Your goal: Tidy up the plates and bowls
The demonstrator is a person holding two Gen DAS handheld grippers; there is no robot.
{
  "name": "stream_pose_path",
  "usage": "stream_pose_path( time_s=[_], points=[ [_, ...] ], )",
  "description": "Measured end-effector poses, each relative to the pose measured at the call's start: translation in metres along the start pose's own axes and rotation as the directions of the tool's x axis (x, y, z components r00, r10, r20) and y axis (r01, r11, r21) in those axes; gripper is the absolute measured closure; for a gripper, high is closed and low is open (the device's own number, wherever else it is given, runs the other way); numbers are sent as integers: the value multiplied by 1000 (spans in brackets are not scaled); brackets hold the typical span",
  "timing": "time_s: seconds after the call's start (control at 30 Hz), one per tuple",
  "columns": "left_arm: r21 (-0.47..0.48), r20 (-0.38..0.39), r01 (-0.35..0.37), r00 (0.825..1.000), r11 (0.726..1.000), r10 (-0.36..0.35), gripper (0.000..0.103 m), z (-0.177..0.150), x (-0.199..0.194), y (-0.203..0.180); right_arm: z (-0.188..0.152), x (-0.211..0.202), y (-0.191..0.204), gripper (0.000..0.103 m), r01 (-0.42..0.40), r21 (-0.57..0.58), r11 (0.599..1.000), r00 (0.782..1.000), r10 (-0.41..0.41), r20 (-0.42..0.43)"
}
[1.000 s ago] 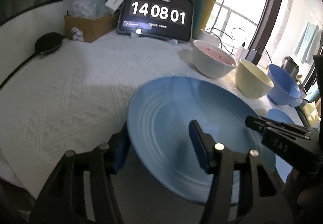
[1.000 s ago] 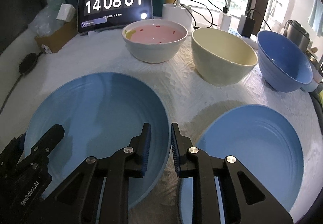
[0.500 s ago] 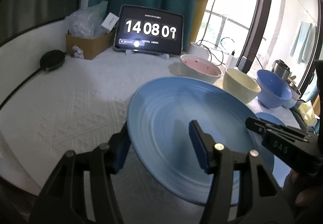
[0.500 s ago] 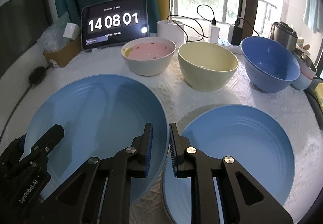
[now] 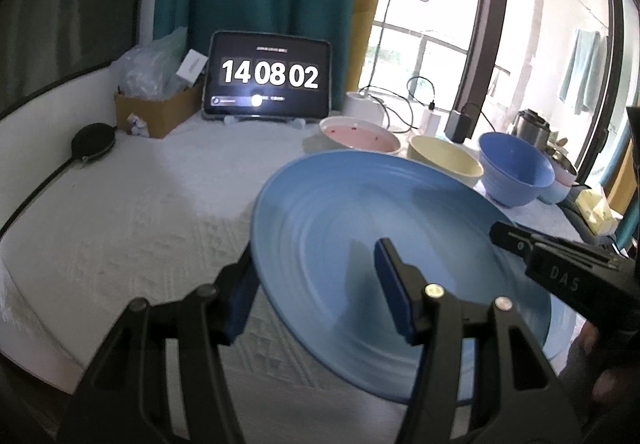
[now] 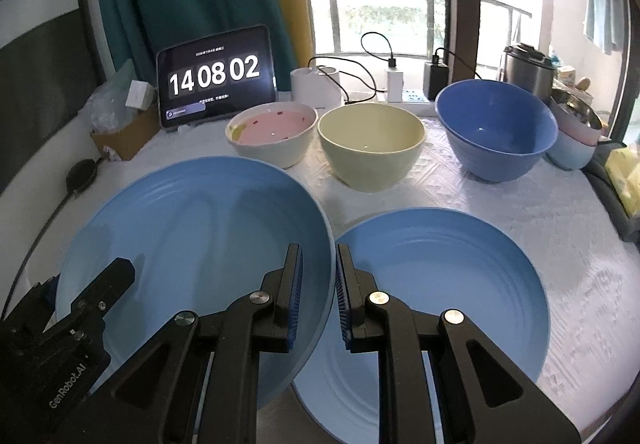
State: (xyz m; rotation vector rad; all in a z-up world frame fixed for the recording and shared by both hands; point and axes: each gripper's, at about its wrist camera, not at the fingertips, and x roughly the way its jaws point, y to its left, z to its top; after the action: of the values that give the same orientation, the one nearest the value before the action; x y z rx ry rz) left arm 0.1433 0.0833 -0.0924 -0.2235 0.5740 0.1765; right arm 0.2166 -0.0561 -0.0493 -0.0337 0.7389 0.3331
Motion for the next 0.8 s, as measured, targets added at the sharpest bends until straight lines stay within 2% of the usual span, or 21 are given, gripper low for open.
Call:
stream_pose_path(
  time_s=[0.8],
  points=[
    [109, -12, 35, 999, 993, -34, 46, -12, -7, -57, -20, -22, -54, 85, 16, 101, 995, 999, -19, 34]
  ],
)
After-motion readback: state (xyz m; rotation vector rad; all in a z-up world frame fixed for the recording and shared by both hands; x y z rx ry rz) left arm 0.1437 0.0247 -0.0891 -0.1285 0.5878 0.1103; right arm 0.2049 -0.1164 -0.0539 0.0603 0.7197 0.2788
